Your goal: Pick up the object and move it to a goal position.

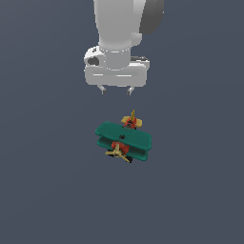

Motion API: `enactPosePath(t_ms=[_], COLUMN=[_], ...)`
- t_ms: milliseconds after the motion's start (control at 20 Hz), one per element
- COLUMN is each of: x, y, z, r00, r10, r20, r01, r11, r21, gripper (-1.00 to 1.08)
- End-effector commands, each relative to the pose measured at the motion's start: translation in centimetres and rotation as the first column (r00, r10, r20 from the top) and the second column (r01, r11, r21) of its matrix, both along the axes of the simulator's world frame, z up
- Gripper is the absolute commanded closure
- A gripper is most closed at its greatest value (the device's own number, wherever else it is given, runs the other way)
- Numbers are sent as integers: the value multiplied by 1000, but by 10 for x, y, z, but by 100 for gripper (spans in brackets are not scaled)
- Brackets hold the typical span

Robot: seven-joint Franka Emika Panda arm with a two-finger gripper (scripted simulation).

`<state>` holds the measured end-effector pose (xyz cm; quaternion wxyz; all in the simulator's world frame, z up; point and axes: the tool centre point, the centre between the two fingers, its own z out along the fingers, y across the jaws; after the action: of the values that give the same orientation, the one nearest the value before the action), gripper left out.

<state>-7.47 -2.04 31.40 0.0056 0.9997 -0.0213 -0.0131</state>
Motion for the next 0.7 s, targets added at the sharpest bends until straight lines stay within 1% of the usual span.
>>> enactPosePath(t_ms=[0, 650], x=[0, 3], y=[0, 2], z=[0, 2], r00=[1000, 1000], r10=[0, 30], r20=[0, 9], r01=[0, -30], r11=[1000, 1000], r21=[0, -9], gripper=[-20, -20])
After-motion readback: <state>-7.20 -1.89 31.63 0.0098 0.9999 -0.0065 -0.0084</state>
